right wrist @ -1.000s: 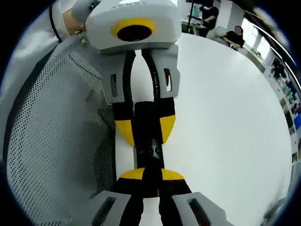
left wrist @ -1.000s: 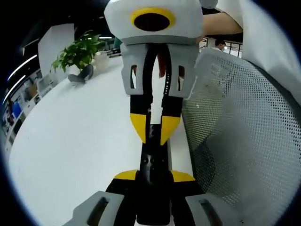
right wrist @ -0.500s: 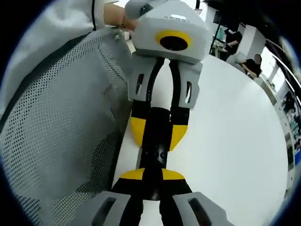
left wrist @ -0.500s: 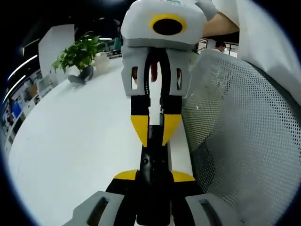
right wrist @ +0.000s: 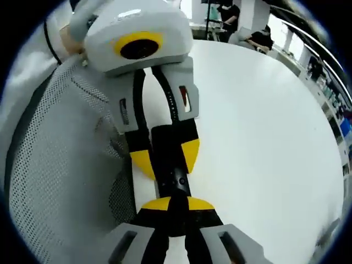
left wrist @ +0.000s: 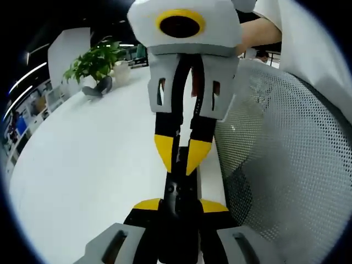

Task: Press the specified remote control buttons in sequence, fully releasing each button before pressing the next.

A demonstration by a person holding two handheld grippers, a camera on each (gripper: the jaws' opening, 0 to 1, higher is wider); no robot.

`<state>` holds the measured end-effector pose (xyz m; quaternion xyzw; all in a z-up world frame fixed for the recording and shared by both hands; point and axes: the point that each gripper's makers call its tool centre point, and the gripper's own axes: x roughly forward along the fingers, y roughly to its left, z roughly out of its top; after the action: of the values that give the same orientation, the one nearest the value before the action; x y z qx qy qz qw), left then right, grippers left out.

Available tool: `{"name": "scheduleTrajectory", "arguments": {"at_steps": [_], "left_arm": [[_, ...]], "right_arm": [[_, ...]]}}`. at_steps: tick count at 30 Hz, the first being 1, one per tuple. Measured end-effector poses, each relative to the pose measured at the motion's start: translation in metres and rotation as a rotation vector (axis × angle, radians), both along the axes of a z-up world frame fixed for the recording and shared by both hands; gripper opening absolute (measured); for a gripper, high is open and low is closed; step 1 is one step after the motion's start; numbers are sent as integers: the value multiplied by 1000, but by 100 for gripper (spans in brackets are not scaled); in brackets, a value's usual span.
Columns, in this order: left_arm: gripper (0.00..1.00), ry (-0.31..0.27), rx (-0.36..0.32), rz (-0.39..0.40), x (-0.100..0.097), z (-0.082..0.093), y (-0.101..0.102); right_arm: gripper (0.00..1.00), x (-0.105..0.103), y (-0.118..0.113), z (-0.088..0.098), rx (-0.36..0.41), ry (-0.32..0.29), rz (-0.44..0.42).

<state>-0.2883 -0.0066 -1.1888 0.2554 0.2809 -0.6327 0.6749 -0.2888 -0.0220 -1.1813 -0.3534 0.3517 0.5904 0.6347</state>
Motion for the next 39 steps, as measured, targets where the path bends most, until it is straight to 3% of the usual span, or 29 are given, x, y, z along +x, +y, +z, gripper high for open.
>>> {"name": "scheduleTrajectory", "arguments": {"at_steps": [4,11,16,20,22,24,27,29,32,39], "left_arm": [[25,-1,0,-2,0,0,0],[24,-1,0,-5,-1,0,0],[24,-1,1,-3,-1,0,0],[24,-1,1,-1,-1,0,0],[24,-1,-3,0,-1,0,0],[24,-2,-6,-1,-1,0,0],[24,-2,-6,-4,-1,0,0],[24,-1,-1,-3,-1,0,0],[24,-1,-6,0,-1,0,0],[25,-1,-15,4,-1,0,0]], "right_arm": [[5,-3,2,1,24,-44,95],[4,-2,4,0,-27,4,159],[4,0,4,-1,-96,115,-29],[4,0,4,-1,-73,104,-44],[4,0,5,0,-39,46,10],[4,-2,5,1,-17,38,41],[3,0,5,1,-16,61,20],[3,-1,6,1,-25,38,51],[2,-4,7,0,-76,-49,178],[1,-2,8,-2,-122,22,101]]}}
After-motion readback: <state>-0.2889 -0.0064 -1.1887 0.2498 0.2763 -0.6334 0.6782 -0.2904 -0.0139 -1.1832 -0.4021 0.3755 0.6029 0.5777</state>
